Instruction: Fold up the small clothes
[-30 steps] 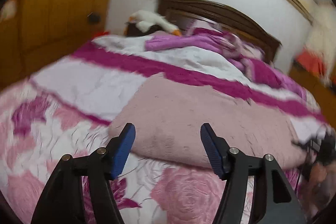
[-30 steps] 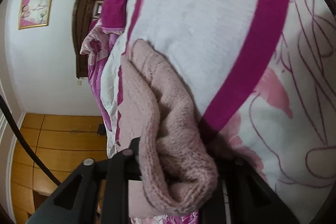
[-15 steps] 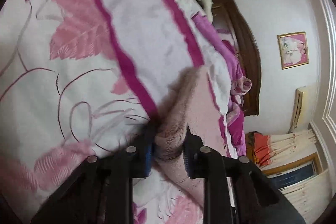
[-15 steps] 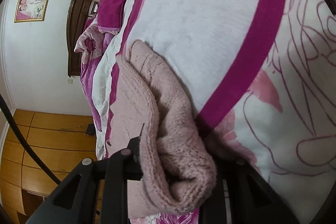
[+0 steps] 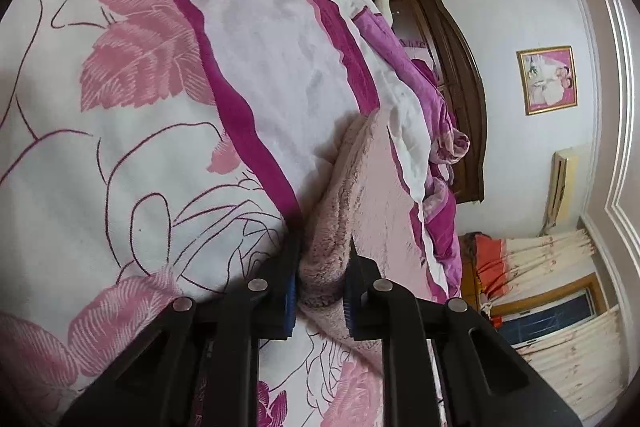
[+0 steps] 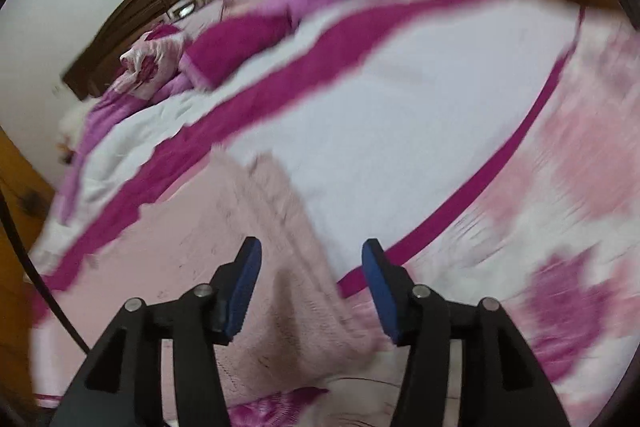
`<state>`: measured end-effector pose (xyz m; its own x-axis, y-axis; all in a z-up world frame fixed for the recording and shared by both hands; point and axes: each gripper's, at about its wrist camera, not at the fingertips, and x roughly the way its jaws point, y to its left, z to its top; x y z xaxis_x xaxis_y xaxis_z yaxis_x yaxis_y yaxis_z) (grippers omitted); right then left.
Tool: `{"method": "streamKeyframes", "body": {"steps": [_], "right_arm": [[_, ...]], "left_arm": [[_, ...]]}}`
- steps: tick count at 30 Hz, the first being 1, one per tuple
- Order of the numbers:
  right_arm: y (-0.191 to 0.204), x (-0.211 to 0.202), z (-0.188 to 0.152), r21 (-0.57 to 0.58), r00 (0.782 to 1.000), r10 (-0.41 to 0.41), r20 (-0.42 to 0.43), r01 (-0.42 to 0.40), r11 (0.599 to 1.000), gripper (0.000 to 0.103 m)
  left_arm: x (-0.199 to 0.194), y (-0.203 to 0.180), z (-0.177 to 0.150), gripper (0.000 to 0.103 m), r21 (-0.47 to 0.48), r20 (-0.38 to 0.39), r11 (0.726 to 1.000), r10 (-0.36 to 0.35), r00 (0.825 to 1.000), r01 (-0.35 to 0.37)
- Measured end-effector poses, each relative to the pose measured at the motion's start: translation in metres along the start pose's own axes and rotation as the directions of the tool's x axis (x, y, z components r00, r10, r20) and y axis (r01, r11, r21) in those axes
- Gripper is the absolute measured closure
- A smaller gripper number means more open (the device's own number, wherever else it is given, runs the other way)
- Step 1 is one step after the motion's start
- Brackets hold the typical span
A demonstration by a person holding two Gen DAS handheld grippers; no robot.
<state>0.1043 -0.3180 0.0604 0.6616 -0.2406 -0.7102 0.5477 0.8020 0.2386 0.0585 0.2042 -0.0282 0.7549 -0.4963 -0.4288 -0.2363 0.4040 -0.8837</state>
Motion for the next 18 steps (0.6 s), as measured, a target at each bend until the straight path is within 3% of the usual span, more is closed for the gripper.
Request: {"method": "streamKeyframes", "body": {"steps": [2, 4, 7, 9, 12, 14, 18], "right_arm": [[0.024, -0.026, 0.001, -0.067, 0.996, -0.042, 0.073, 0.047, 0.997, 0.037], [0.077, -0.048, -0.005, -0.234, 0.997, 0.013, 0.076, 0.005, 0.972, 0.026], [0.167, -0.052, -0.022, -0.46, 0.985, 0.143, -0.1, -0.174, 0.871, 0.026], [0.233, -0.045, -0.036, -0.556, 0.952, 0.187, -0.244, -0.295, 0.777, 0.026], [0.327, -0.03, -0.063, -0.654, 0.908, 0.098, -0.408, -0.365, 0.662, 0.026], [0.374, -0.023, -0.08, -0.689, 0.887, 0.031, -0.461, -0.379, 0.618, 0.026], [0.44, -0.005, -0.114, -0.774, 0.888, -0.093, -0.451, -0.337, 0.536, 0.026]], "left_arm": [[0.0, -0.001, -0.001, 0.103, 0.012, -0.001, 1.0, -0.003, 1.0, 0.003], [-0.001, 0.0, -0.002, 0.103, 0.014, 0.003, 1.0, -0.01, 1.0, 0.01], [-0.002, 0.0, -0.004, 0.103, 0.023, 0.013, 1.0, -0.011, 1.0, 0.011], [-0.001, -0.002, -0.007, 0.103, 0.046, 0.023, 0.999, 0.002, 1.0, -0.003], [-0.001, -0.006, -0.011, 0.103, 0.086, 0.051, 0.996, 0.028, 0.998, -0.032], [-0.001, -0.006, -0.013, 0.103, 0.094, 0.061, 0.995, 0.031, 0.998, -0.037], [-0.002, -0.002, -0.013, 0.103, 0.069, 0.063, 0.998, 0.008, 0.998, -0.013]]}}
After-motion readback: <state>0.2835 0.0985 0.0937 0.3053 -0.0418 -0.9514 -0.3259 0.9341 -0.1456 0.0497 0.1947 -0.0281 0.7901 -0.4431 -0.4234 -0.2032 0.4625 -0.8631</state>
